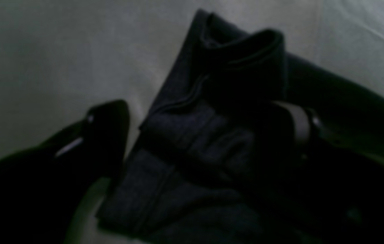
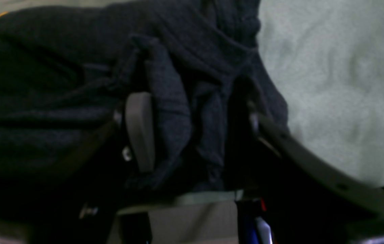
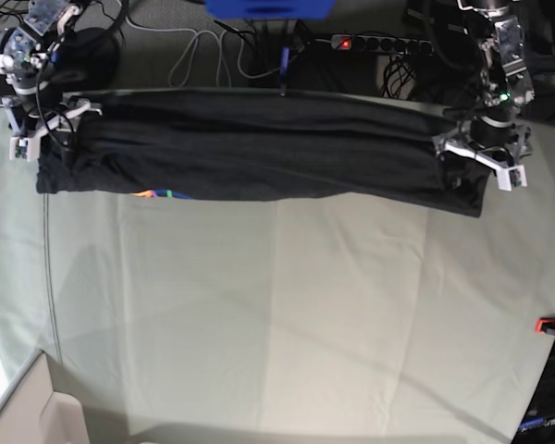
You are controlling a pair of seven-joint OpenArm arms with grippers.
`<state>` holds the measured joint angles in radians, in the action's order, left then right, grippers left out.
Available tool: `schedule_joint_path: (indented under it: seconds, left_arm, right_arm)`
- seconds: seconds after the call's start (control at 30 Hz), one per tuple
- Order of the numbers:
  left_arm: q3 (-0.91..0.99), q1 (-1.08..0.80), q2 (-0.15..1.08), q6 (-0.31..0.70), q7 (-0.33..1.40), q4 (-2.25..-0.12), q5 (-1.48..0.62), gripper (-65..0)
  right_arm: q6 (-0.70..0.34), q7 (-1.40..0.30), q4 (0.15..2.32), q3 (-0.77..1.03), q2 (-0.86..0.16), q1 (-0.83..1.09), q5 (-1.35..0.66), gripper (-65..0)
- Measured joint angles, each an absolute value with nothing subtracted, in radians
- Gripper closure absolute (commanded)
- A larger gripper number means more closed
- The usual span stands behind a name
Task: Layout the t-shirt on the table in an organized manner, then fold the t-shirt properly
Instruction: 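Release the folded shirt and lift both grippers away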
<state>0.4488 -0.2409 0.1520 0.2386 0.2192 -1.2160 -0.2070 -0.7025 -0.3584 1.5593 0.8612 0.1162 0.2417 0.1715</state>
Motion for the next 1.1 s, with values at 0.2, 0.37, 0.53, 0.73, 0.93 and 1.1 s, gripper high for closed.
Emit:
schedule_joint_path:
  seconds: [0.2,0.37,0.53,0.73,0.93,1.1]
  left_arm:
    - [0.460,-0.243,0.150,0.311,0.223,-1.212,-0.219,0.0]
    - [0.499,-0.247,0.137,0.331,0.288,-1.260,-0.213,0.0]
    - [0.593,-0.263,0.091,0.348,0.313,-1.395,-0.206,0.0]
    - [0.587,-0.306,0.046,0.338,0.295,-1.582,-0.199,0.0]
    - [0.440,-0.381,0.007,0.328,0.298,-1.729,-0.192,0.0]
    - [0.208,-0.430,0.003,0.324,0.310,-1.767,-0.089,0.0]
  right_arm:
    - [-0.702,-0.360,1.559,0.863,0.116,0.231,0.172,-32.7]
    - [-0.703,-0.358,1.559,0.957,0.113,0.176,0.172,-33.1]
    - [-0.703,-0.364,1.559,0.981,0.101,0.167,0.171,-32.9]
    - [-0.702,-0.362,1.559,0.988,0.095,0.163,0.175,-32.9]
    - [-0.702,-0.362,1.559,0.990,0.094,0.159,0.175,-32.9]
    - [-0.702,-0.363,1.559,0.991,0.095,0.156,0.175,-32.9]
